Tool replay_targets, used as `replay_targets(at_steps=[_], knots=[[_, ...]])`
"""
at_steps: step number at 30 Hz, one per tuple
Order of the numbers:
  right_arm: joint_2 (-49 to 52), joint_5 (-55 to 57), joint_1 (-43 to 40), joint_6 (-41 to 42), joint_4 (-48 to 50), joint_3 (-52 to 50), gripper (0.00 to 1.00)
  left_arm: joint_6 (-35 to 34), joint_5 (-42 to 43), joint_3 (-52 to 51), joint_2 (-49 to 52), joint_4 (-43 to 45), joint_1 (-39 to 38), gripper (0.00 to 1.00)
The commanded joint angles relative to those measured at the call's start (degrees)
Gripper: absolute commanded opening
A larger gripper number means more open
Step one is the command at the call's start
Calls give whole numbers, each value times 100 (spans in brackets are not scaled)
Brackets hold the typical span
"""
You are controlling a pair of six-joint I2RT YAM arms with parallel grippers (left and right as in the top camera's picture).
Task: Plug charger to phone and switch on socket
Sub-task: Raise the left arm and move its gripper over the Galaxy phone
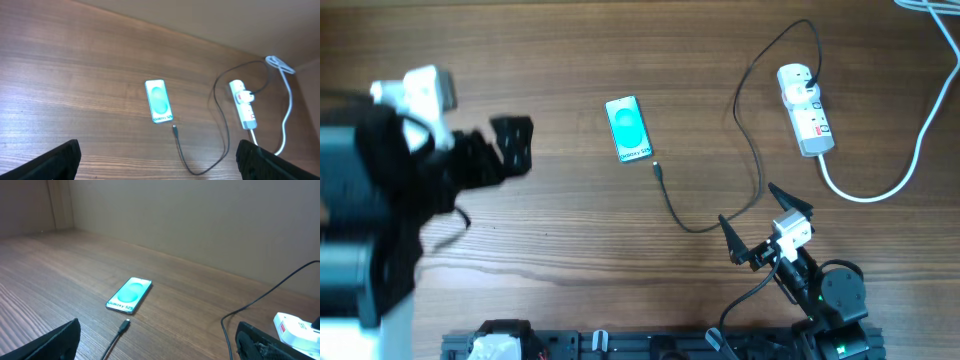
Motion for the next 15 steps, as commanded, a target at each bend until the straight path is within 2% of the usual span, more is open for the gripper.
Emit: replay_targets(at_steps=[1, 6, 11, 13, 14, 15], knots=[[-2, 52, 13, -39, 20, -7, 100, 111, 168, 321, 743, -321, 48, 100], [-2, 52, 13, -37, 20, -7, 100, 116, 785, 321, 1453, -522, 48, 100], [-2, 52, 13, -37, 20, -7, 100, 114, 800, 321, 1620, -525, 48, 100], [-2, 52, 13, -37, 20, -7, 100, 116, 800, 321, 1617, -525, 48, 81], [-2, 52, 13, -37, 20, -7, 100, 114, 800, 321, 1617, -527, 48, 61], [-2, 52, 13, -37, 20, -7, 100, 116, 798, 321, 1620, -538, 48, 37]])
